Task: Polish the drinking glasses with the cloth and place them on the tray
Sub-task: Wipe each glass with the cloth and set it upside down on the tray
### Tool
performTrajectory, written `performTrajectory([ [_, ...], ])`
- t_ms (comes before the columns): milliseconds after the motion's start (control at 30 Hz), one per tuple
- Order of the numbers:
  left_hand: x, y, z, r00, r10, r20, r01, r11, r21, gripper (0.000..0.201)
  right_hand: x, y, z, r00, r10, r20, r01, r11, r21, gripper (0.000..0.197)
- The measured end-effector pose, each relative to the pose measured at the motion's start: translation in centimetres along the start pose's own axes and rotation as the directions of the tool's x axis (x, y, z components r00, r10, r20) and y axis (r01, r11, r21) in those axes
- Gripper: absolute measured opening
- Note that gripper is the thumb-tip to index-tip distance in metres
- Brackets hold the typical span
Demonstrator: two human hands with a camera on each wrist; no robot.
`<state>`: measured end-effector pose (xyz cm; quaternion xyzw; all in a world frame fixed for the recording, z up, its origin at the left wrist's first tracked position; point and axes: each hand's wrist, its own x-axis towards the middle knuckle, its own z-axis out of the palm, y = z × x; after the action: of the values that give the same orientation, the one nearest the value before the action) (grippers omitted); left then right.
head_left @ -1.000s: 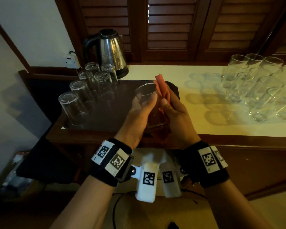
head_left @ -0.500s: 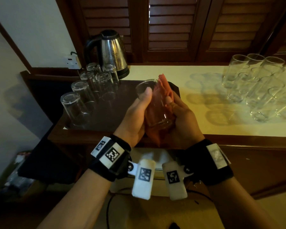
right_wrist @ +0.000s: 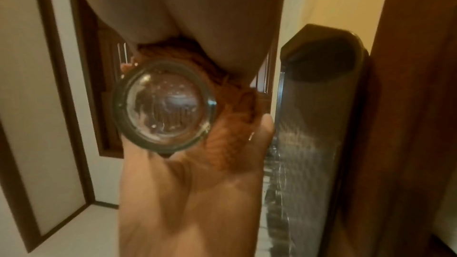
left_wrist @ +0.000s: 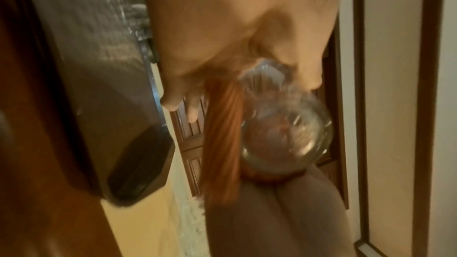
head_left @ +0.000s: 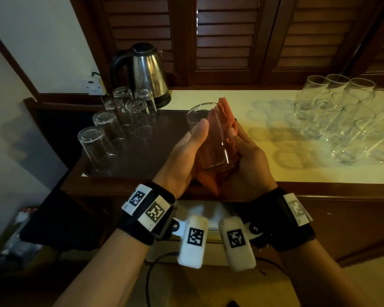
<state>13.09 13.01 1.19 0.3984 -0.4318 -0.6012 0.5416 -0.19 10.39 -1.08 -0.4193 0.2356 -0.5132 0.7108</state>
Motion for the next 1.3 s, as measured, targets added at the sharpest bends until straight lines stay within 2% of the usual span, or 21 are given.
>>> performTrajectory([
  [67, 0.2, 0.0, -0.4, 0.998, -0.007, -0.068, 0.007, 1.000, 0.000, 0.059, -0.2, -0.5, -0.1, 0.999, -0.052, 0.010, 0.052, 0.997, -0.058, 0.046],
  [133, 0.4, 0.2, -0.2, 0.990, -0.008, -0.140, 0.010, 1.000, 0.016, 0.052, -0.1, -0.5, 0.0, 0.988, -0.144, 0.053, 0.153, 0.954, -0.257, 0.050],
  [200, 0.4, 0.1, 0.4, 0.985, -0.017, -0.171, 0.032, 0.996, 0.085, 0.060, 0.1, -0.1, 0.2, 0.977, -0.178, 0.114, 0.207, 0.913, -0.350, 0.055],
  [233, 0.4, 0.1, 0.7, 0.984, -0.017, -0.179, 0.035, 0.994, 0.099, 0.060, 0.1, 0.2, 0.2, 0.977, -0.180, 0.114, 0.208, 0.920, -0.332, 0.056],
  [300, 0.4, 0.2, 0.9, 0.992, -0.012, -0.126, 0.021, 0.997, 0.070, 0.048, -0.1, 0.4, 0.1, 0.992, -0.106, 0.062, 0.114, 0.981, -0.155, 0.052],
  [333, 0.4, 0.2, 0.9, 0.996, -0.025, -0.086, 0.028, 0.999, 0.037, 0.051, -0.2, 0.3, 0.1, 0.999, -0.046, 0.028, 0.047, 0.997, -0.058, 0.049],
  [400, 0.3, 0.3, 0.5, 0.998, -0.041, -0.042, 0.042, 0.999, 0.013, 0.073, -0.4, 0.0, -0.1, 0.999, 0.010, -0.048, -0.009, 1.000, 0.012, 0.046],
  [433, 0.3, 0.3, 0.4, 0.998, -0.038, -0.054, 0.039, 0.999, 0.021, 0.080, -0.3, -0.1, -0.2, 0.997, -0.001, -0.078, 0.003, 1.000, 0.018, 0.045],
  [500, 0.6, 0.1, 0.0, 0.989, -0.014, -0.148, 0.020, 0.999, 0.039, 0.077, -0.4, -0.7, 0.0, 0.992, -0.107, -0.073, 0.100, 0.991, -0.092, 0.043],
  [567, 0.6, 0.0, 0.4, 0.980, -0.016, -0.200, 0.030, 0.997, 0.069, 0.071, -0.3, -0.8, 0.5, 0.973, -0.232, 0.006, 0.226, 0.941, -0.252, 0.047],
  [633, 0.5, -0.4, 1.1, 0.976, -0.013, -0.216, 0.051, 0.984, 0.168, 0.081, -0.1, -0.4, 0.8, 0.965, -0.254, 0.071, 0.263, 0.929, -0.261, 0.051],
  [700, 0.3, -0.4, 1.6, 0.978, 0.008, -0.209, 0.031, 0.983, 0.179, 0.077, -0.2, 0.1, 0.6, 0.980, -0.192, 0.055, 0.199, 0.968, -0.151, 0.051],
  [767, 0.4, 0.1, 1.5, 0.995, -0.025, -0.092, 0.032, 0.997, 0.073, 0.061, -0.2, 0.2, 0.0, 1.000, -0.023, -0.005, 0.023, 1.000, 0.017, 0.050],
  [833, 0.3, 0.4, 1.0, 0.999, -0.047, 0.003, 0.047, 0.999, 0.000, 0.065, -0.3, 0.0, -0.5, 0.997, 0.069, -0.032, -0.066, 0.994, 0.092, 0.051],
  [900, 0.5, 0.3, 0.5, 0.997, -0.035, -0.073, 0.037, 0.999, 0.022, 0.072, -0.4, -0.4, -0.6, 0.998, 0.006, -0.068, -0.003, 0.999, 0.052, 0.047],
  [1000, 0.8, -0.3, 0.5, 0.985, 0.002, -0.172, 0.010, 0.998, 0.065, 0.043, -0.2, -0.8, -0.3, 0.978, -0.206, -0.011, 0.198, 0.950, -0.244, 0.050],
  [1033, 0.8, -0.3, 1.0, 0.983, -0.008, -0.183, 0.026, 0.995, 0.093, 0.043, -0.1, -0.5, -0.2, 0.973, -0.230, 0.033, 0.230, 0.930, -0.288, 0.052],
  [1067, 0.7, -0.4, 1.6, 0.980, -0.027, -0.195, 0.051, 0.992, 0.118, 0.057, 0.0, -0.2, -0.3, 0.973, -0.223, 0.059, 0.231, 0.927, -0.295, 0.054],
  [1133, 0.6, -0.9, 2.3, 0.977, -0.013, -0.212, 0.045, 0.988, 0.148, 0.088, 0.1, 0.1, -0.3, 0.986, -0.155, 0.060, 0.165, 0.962, -0.218, 0.053],
  [1233, 0.5, -1.3, 2.2, 0.983, 0.010, -0.183, 0.008, 0.995, 0.097, 0.063, -0.3, 0.0, -0.6, 0.998, 0.021, 0.055, -0.021, 1.000, 0.000, 0.047],
  [1300, 0.2, -1.3, 1.8, 0.987, 0.016, -0.158, -0.009, 0.999, 0.044, 0.051, -0.7, 0.3, -0.8, 0.991, 0.129, 0.036, -0.131, 0.990, 0.061, 0.044],
])
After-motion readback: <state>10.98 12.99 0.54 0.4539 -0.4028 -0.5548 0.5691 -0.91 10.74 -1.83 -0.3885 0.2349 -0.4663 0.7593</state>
